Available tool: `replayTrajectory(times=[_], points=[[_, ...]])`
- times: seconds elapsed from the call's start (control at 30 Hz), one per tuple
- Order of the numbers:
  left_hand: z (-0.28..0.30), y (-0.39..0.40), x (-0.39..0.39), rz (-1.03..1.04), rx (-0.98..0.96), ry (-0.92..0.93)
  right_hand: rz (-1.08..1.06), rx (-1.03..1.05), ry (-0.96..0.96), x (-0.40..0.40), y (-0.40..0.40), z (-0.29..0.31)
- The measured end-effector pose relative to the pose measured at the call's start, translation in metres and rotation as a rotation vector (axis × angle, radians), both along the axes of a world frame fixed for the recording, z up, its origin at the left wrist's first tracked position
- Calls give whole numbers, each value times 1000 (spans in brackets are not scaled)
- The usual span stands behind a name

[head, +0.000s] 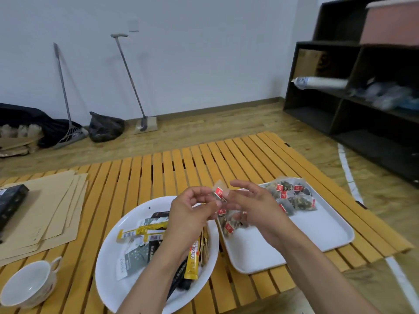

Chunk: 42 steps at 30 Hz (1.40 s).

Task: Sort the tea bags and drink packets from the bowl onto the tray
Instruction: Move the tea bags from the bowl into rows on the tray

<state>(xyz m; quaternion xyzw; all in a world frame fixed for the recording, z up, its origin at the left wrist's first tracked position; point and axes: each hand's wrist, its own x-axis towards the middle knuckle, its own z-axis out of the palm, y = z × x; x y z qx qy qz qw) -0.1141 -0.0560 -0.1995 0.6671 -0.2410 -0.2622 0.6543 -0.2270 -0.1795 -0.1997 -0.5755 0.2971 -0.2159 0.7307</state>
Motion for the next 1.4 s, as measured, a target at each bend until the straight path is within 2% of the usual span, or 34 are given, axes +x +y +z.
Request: replayTrajectory(times=[0.13, 0.2, 0.3, 0.37, 0.5, 0.67, 0.8, 0.87, 0.93, 1.03, 1.1, 1.17, 1.23, 1.4], points=[[-5, -18, -13, -21, -149, 261, -7, 233, -9, -11, -10, -3], [-6, -21, -18, -54, -90, 232, -29, 245, -68, -14, -15, -3], [-5, -21, -21, -95, 38, 68, -145, -4, -30, -19, -21, 2], [-5, -21, -20, -113, 61, -60, -124, -210, 13, -25, -26, 5], [-8, -26, -21, -128, 64, -208, -21, -304, 39, -32, -31, 8], [-15, -34, -26, 0, 26, 28, -59, -229, 112, -38, -36, 9], [-12, -37, -34, -46, 21, 38, -75, -195, 132, -44, -39, 7], [-14, -37, -37, -86, 83, -75, -165, -223, 147, -51, -49, 9], [-20, -35, -36, -125, 193, -365, -278, -340, 221, -66, -67, 11], [-26, -31, -36, -274, 406, -892, -369, -618, 574, -102, -105, 11], [-28, -29, -38, -407, 531, -1078, -412, -664, 799, -122, -128, 4], [-31, -29, -40, -483, 602, -1161, -493, -654, 913, -129, -145, -8], [-32, -31, -42, -516, 633, -1194, -545, -674, 948, -126, -154, -18], [-37, -32, -40, -588, 721, -1269, -440, -738, 862, -106, -164, -41]])
